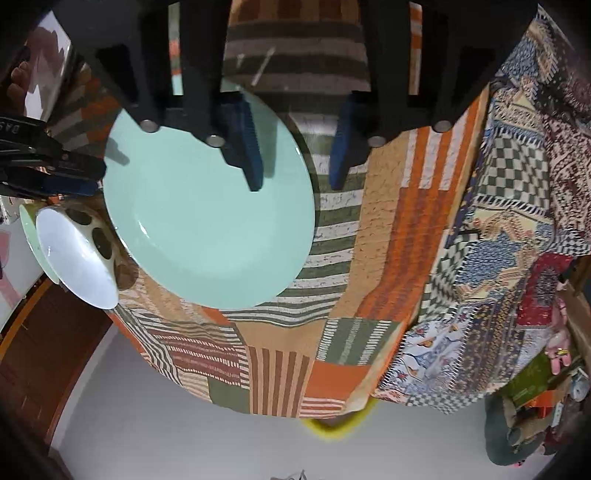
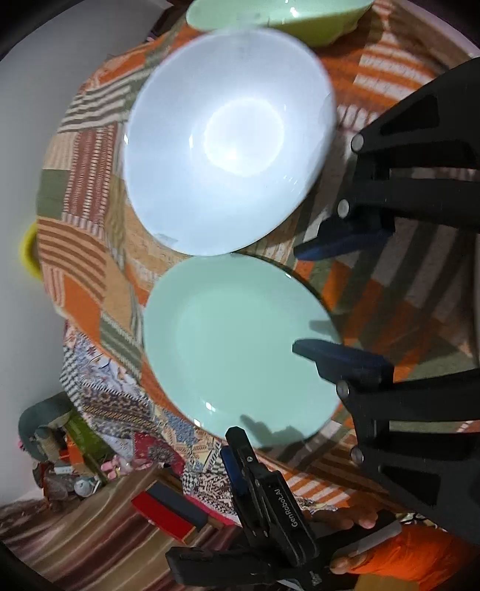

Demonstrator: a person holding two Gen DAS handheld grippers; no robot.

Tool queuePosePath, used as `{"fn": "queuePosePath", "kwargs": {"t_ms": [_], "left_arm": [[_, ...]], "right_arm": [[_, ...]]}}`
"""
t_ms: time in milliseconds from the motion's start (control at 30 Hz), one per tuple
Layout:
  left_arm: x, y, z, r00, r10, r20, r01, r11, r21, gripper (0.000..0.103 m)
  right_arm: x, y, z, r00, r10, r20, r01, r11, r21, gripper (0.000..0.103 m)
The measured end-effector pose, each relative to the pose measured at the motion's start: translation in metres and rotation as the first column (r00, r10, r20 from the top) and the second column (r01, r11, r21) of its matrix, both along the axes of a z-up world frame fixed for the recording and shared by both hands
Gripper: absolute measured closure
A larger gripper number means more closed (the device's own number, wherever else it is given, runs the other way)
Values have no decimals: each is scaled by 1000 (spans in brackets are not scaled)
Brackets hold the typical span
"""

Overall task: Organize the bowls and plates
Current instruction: 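Close the left tool on the mint-green plate rim while the right tool grips it too, then lift the mint-green plate with both tools and carry it over the white plate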

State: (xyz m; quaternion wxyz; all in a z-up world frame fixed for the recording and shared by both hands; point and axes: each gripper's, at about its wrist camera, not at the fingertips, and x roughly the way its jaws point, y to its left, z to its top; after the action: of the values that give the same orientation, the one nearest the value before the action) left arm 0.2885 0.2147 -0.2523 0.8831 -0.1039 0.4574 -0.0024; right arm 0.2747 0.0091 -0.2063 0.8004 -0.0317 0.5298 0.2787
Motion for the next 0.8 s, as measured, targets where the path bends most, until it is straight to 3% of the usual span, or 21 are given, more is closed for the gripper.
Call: {"fn": "queuePosePath", "kwargs": {"t_ms": [100, 133, 267, 700, 800], "left_arm": [[5, 1, -7, 1000, -22, 1, 22, 999, -33, 81], [6, 1, -7, 1000, -24, 4, 24, 999, -35, 81], [2, 1, -7, 1000, -26, 3, 26, 999, -33, 82], [-68, -5, -7, 997, -44, -70, 40, 998, -58, 81], [-70, -11, -6, 996, -41, -76, 39, 999, -24, 81]], "right_arm": [[5, 3, -7, 1000, -2, -14, 2, 1000, -13, 73], [5, 5, -9, 1000, 1, -19, -1, 1000, -19, 77], [2, 4, -8, 1000, 8, 2, -8, 999, -41, 79], [-36, 3, -6, 987, 147, -62, -151, 987, -57, 78], [-27, 7, -6, 991, 125, -54, -128, 990, -66, 78]]}}
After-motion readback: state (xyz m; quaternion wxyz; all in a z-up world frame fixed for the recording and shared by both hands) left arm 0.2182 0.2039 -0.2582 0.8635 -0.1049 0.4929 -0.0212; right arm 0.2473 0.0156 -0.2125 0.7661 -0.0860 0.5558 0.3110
